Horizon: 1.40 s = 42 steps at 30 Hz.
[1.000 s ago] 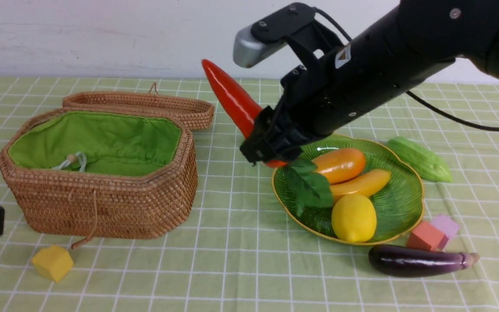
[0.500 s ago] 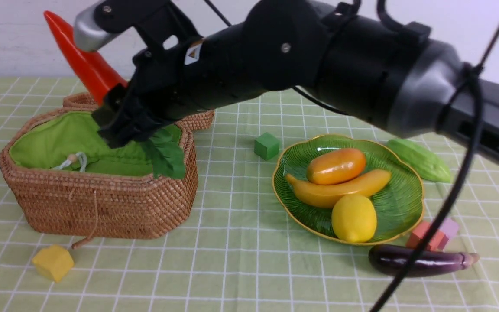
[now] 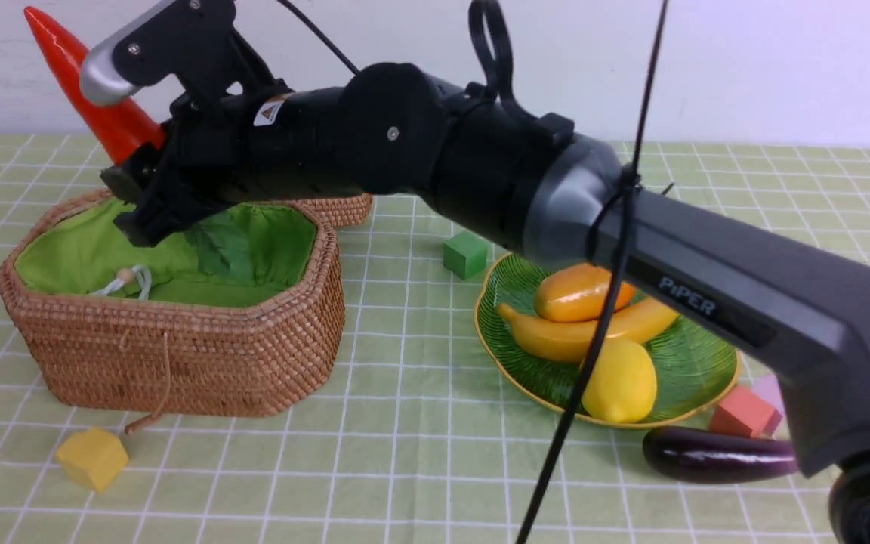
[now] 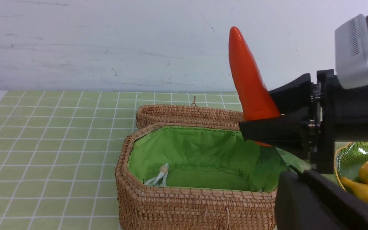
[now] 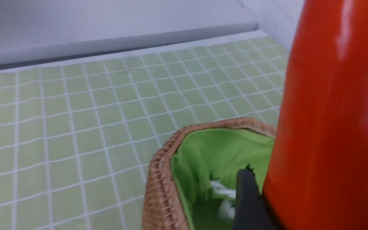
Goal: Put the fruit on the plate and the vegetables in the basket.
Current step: Use the right arm to grab a carrot and put it into the left basket, then grab an eggplant with your right arm and place it in the basket on the left.
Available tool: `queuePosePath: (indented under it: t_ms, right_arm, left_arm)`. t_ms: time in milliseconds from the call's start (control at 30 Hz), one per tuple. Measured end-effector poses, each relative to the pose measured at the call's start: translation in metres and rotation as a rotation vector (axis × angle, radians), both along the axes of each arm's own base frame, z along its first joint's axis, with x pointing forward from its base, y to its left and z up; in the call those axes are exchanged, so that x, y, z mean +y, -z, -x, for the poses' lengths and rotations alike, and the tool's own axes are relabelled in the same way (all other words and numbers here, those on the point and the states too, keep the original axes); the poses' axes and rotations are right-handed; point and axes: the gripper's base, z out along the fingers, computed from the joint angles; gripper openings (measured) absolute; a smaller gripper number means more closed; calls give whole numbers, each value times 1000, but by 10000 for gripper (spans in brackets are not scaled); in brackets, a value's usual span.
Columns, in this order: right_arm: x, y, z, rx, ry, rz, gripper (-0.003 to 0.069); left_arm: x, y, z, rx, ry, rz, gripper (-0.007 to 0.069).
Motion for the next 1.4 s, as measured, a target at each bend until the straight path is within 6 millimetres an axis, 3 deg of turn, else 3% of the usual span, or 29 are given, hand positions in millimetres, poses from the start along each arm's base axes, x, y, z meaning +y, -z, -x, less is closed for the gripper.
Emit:
queuePosePath:
  t_ms: [200, 467, 567, 600, 633, 700, 867, 933, 967, 1100, 1133, 1200, 1267, 1300, 1400]
  right_arm:
    - [7, 27, -20, -78, 106, -42, 390]
    - [9, 33, -23, -70, 119, -51, 396]
    - [9, 33, -23, -60, 121, -58, 449]
    - [9, 33, -23, -54, 119, -58, 523]
    - [9, 33, -22, -52, 118, -57, 532]
    - [9, 35, -21, -41, 106, -46, 620]
    - [8, 29, -13, 0, 47, -7, 648]
    - [4, 11, -3, 13, -1, 8, 605]
    - [4, 11, -3, 17, -6, 13, 605]
    - [-26, -48, 29, 91, -104, 66, 414]
    - [-30, -51, 32, 117, -109, 85, 392]
    - [-52, -72, 45, 187, -103, 144, 261]
    - [-67, -80, 52, 245, -77, 201, 174]
    - [-83, -86, 57, 282, -41, 285, 78]
    - [-105, -93, 65, 340, 44, 390, -7]
  left_arm:
    - [0, 0, 0, 0, 0, 0, -13]
    - [-1, -1, 0, -7, 7, 5, -13]
    - [-1, -1, 0, -6, 13, 11, -13]
    - [-2, -1, 0, -5, 18, 17, -12]
    - [-2, -1, 0, -4, 18, 18, -12]
    - [-2, -1, 0, -4, 21, 21, -11]
    - [-2, -1, 0, -4, 23, 23, -8]
    - [-3, -1, 0, -4, 27, 28, -8]
    - [-3, -1, 0, -3, 28, 29, -8]
    - [-7, -1, 1, 9, 69, 79, -6]
    - [-9, 0, 2, 13, 82, 88, -6]
    - [-12, 0, 3, 24, 119, 102, -6]
    - [-15, 1, 4, 38, 148, 102, -6]
    - [-18, 3, 5, 56, 186, 99, -6]
    - [-25, 5, 9, 87, 270, 91, -6]
